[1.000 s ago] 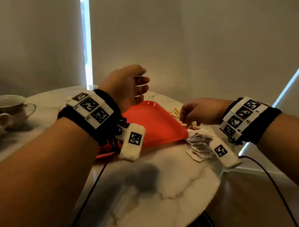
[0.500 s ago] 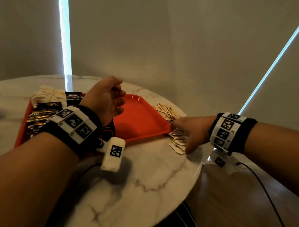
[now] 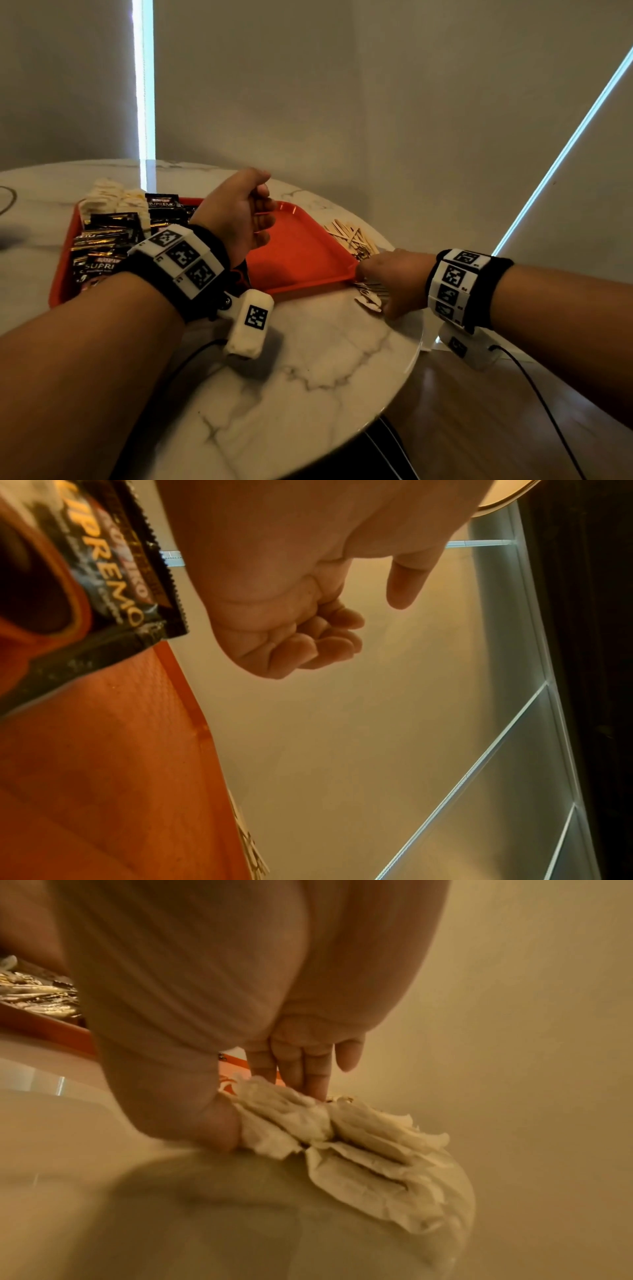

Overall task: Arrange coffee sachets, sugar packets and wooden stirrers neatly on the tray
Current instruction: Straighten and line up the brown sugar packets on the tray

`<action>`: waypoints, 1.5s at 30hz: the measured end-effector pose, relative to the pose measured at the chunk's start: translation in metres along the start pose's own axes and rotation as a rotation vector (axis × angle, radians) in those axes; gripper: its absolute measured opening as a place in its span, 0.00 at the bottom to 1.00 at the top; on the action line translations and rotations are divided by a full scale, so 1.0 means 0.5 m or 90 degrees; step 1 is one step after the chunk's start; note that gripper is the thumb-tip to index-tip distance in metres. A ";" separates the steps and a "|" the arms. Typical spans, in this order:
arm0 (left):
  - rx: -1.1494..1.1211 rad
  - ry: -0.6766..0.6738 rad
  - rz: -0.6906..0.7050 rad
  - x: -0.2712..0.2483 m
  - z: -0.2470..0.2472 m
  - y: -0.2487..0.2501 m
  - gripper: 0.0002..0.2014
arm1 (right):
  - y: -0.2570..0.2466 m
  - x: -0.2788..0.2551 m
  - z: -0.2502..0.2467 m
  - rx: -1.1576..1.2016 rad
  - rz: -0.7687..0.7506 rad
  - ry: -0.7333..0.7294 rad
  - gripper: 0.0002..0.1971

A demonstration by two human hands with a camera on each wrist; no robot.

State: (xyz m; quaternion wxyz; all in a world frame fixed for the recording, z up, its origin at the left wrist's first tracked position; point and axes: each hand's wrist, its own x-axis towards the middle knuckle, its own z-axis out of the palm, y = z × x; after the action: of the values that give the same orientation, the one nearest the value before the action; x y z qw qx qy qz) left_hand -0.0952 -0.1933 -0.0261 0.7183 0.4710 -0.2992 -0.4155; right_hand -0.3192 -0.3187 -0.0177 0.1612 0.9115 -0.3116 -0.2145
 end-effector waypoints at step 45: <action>0.161 -0.107 -0.241 -0.052 0.048 -0.011 0.11 | -0.013 0.027 -0.057 0.205 -0.022 0.000 0.29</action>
State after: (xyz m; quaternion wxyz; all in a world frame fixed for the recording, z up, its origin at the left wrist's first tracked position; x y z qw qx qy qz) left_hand -0.1291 -0.1820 -0.0230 0.5358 0.5686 -0.3140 -0.5395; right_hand -0.2925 -0.3180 0.0000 0.0092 0.9307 -0.3264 -0.1649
